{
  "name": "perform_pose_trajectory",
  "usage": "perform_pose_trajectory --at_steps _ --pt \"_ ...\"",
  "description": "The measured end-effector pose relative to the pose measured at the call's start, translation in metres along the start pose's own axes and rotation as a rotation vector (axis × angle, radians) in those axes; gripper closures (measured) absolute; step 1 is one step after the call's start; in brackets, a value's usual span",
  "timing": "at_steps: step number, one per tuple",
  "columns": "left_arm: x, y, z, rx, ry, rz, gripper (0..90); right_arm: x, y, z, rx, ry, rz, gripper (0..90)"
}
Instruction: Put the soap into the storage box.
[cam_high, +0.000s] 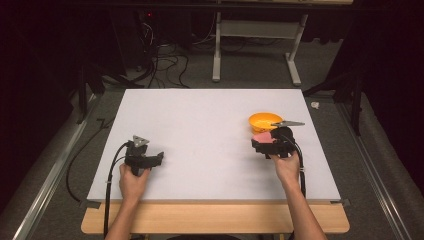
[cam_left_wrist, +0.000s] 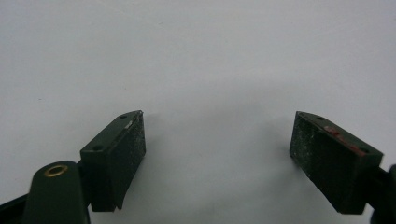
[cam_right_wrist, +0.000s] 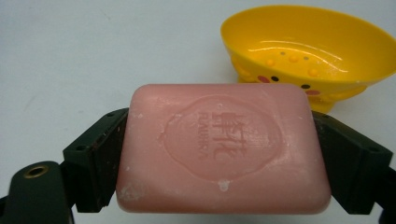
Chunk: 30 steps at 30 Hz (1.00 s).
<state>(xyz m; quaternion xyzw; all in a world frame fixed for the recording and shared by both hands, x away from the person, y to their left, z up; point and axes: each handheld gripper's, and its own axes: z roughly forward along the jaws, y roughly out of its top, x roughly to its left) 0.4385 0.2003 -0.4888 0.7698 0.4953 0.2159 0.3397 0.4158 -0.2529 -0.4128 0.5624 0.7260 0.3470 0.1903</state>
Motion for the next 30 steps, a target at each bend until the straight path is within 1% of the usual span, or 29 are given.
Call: perform_pose_trajectory --at_steps 8,10,12,15,19,21,27,28,30 --pt "0.0 0.0 0.0 0.0 -0.001 0.0 18.7 -0.004 0.009 -0.001 0.005 -0.017 0.006 13.6" --pt "0.0 0.0 0.0 0.0 0.0 -0.002 18.7 -0.005 0.013 -0.001 0.007 -0.013 0.021 13.6" --pt "0.0 0.0 0.0 0.0 0.0 -0.002 18.7 -0.008 0.017 -0.001 0.013 -0.026 0.027 13.6" --pt "0.0 0.0 0.0 0.0 0.0 0.0 18.7 -0.009 0.021 -0.001 0.015 -0.032 0.032 13.6" --pt "0.0 0.0 0.0 0.0 0.0 -0.002 18.7 -0.012 0.023 0.002 0.026 -0.035 0.045 13.6" --pt "0.0 0.0 0.0 0.0 0.0 -0.002 18.7 -0.015 0.027 0.005 0.034 -0.048 0.055 13.6" --pt "0.0 0.0 0.0 0.0 0.0 -0.001 18.7 -0.018 0.035 0.009 0.038 -0.06 0.074 13.6" --pt "0.0 0.0 0.0 0.0 0.0 -0.001 18.7 -0.019 0.036 0.01 0.046 -0.058 0.08 13.6" --pt "0.0 0.0 0.0 0.0 0.0 0.0 18.7 -0.02 0.04 0.011 0.054 -0.07 0.079 13.6"
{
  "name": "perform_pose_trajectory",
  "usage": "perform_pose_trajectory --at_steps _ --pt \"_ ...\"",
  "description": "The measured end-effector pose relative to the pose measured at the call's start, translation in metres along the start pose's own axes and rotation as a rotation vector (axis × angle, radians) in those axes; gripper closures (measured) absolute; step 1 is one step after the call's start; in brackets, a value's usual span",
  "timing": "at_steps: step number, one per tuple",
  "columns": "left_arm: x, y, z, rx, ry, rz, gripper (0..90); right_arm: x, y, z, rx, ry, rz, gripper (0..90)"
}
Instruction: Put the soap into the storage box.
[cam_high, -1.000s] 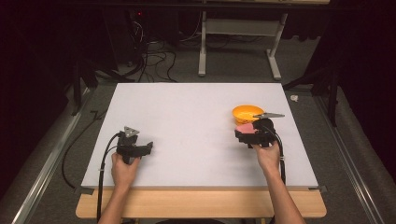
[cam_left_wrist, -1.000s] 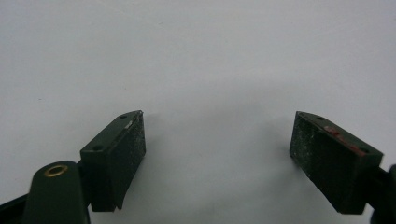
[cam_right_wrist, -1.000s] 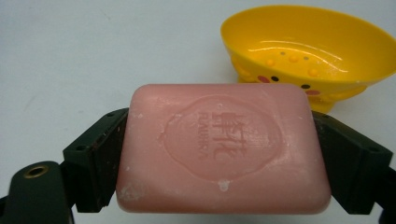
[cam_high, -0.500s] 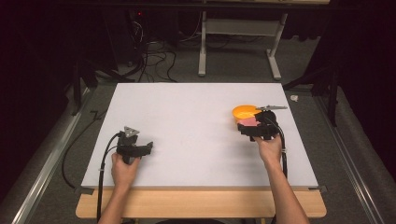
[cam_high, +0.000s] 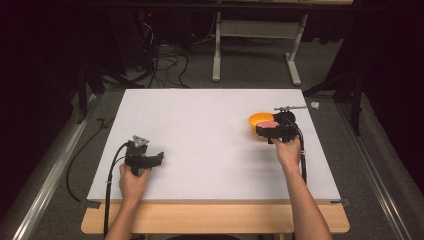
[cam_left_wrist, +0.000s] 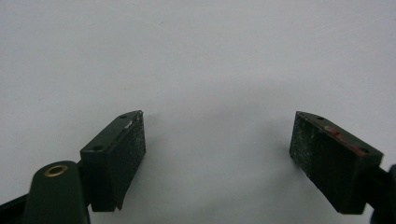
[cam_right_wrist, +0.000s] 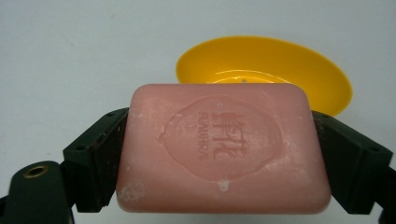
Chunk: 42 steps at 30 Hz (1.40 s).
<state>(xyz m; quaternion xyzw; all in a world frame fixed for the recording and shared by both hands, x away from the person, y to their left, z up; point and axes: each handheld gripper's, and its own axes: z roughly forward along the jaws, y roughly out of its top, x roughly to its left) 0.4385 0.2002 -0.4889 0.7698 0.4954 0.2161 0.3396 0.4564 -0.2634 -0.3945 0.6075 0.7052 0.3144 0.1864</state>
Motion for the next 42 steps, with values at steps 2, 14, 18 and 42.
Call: perform_pose_trajectory --at_steps 2,14,18,42 --pt "0.0 0.0 0.0 0.0 0.0 0.0 18.7 0.0 0.003 0.001 0.004 -0.005 0.005 13.6" --pt "0.0 0.0 0.0 0.0 0.0 0.001 18.7 -0.001 0.022 0.016 0.061 -0.052 0.022 13.6" --pt "0.0 0.0 0.0 0.001 -0.001 0.0 18.7 -0.002 0.028 0.022 0.072 -0.072 0.032 13.6" --pt "0.0 0.0 0.0 0.0 0.0 0.0 18.7 -0.018 0.04 0.057 0.136 -0.128 0.142 13.5"
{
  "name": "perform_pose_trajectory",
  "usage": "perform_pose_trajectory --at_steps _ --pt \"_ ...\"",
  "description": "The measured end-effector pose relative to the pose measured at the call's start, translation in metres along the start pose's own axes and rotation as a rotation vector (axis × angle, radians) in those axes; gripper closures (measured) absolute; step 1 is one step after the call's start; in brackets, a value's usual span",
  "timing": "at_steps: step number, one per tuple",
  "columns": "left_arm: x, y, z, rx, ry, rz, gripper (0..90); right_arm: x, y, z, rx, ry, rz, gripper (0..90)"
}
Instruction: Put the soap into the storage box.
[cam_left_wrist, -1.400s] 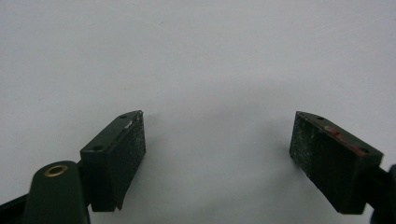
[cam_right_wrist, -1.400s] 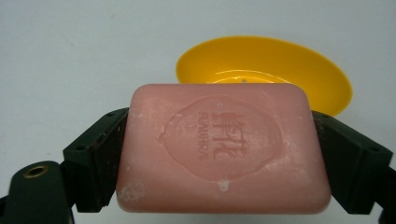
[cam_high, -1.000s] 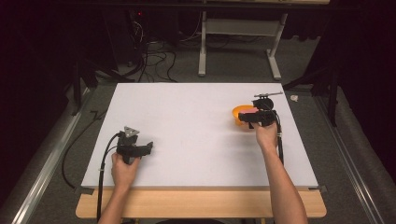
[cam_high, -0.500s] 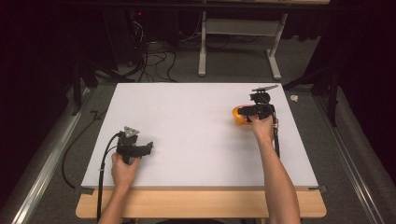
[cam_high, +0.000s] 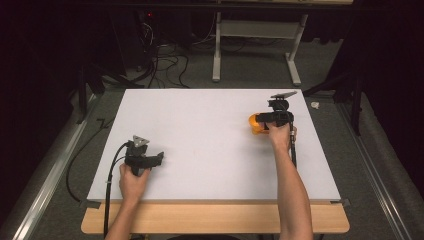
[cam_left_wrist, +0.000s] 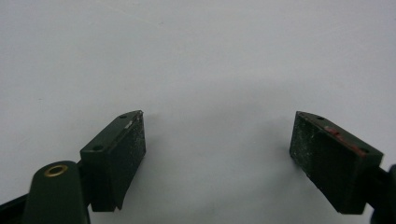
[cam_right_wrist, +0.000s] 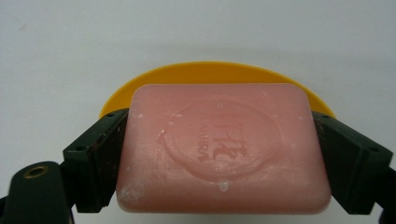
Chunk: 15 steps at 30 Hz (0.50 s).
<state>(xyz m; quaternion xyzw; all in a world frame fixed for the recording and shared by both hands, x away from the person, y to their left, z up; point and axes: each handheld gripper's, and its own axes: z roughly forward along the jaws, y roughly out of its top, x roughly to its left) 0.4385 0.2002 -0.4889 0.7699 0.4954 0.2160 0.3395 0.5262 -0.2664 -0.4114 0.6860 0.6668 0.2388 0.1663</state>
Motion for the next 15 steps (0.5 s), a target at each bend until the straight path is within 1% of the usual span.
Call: perform_pose_trajectory --at_steps 5,6,10,12,15 --pt "0.0 0.0 0.0 0.0 0.0 0.0 18.7 -0.0001 0.0003 0.0031 0.008 0.0 0.009 13.5" --pt "0.0 0.0 0.0 0.0 0.0 0.0 18.7 0.0007 0.002 0.0045 0.034 -0.009 0.011 13.5" --pt "0.0 0.0 -0.0001 0.0 0.0 0.0 18.7 0.0043 0.0055 0.0051 0.037 -0.022 0.002 13.4" --pt "0.0 0.0 0.0 0.0 0.0 0.0 18.7 0.0078 0.0074 0.0063 0.047 -0.03 -0.001 13.4" --pt "0.0 0.0 0.0 0.0 0.0 0.0 18.7 0.0091 0.0071 0.0085 0.06 -0.043 0.0 13.4"
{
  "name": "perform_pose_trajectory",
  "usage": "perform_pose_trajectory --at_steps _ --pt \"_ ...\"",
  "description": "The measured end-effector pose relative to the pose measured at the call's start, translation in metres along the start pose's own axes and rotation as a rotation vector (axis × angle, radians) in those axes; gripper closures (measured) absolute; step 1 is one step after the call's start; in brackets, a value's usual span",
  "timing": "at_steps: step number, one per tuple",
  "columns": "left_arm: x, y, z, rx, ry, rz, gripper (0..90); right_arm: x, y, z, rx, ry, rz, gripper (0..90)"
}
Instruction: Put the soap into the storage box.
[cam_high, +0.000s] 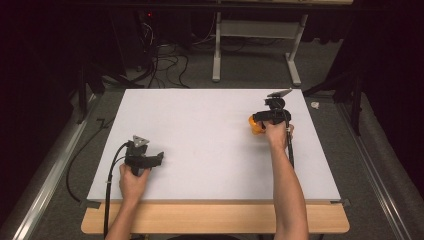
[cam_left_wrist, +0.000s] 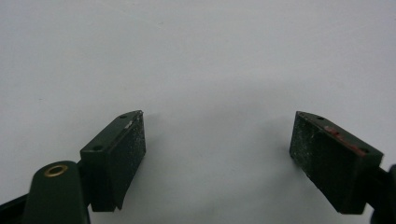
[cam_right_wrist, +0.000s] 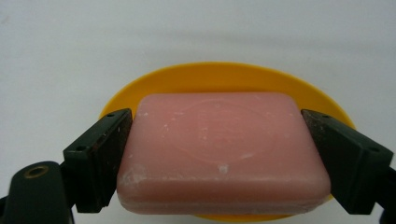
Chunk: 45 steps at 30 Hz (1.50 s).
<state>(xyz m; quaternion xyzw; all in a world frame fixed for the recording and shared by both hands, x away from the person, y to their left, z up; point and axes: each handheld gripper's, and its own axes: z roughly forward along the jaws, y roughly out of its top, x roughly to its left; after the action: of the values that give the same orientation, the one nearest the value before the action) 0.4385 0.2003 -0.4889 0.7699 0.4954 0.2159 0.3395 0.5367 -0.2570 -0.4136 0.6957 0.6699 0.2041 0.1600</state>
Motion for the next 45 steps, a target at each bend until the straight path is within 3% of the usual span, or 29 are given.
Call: perform_pose_trajectory --at_steps 5,13,31,45 --pt "0.0 0.0 0.0 0.0 0.0 0.0 18.7 0.0 0.0 0.003 -0.006 -0.016 0.017 13.2" --pt "0.0 0.0 0.0 0.0 0.0 -0.001 18.7 -0.002 -0.001 -0.009 -0.044 -0.011 0.011 13.4" --pt "0.0 0.0 0.0 0.0 0.0 0.0 18.7 0.007 -0.011 -0.038 -0.137 0.059 -0.063 14.1" --pt "0.0 0.0 0.0 0.0 0.0 0.0 18.7 -0.001 -0.027 -0.055 -0.202 0.089 -0.087 15.9"
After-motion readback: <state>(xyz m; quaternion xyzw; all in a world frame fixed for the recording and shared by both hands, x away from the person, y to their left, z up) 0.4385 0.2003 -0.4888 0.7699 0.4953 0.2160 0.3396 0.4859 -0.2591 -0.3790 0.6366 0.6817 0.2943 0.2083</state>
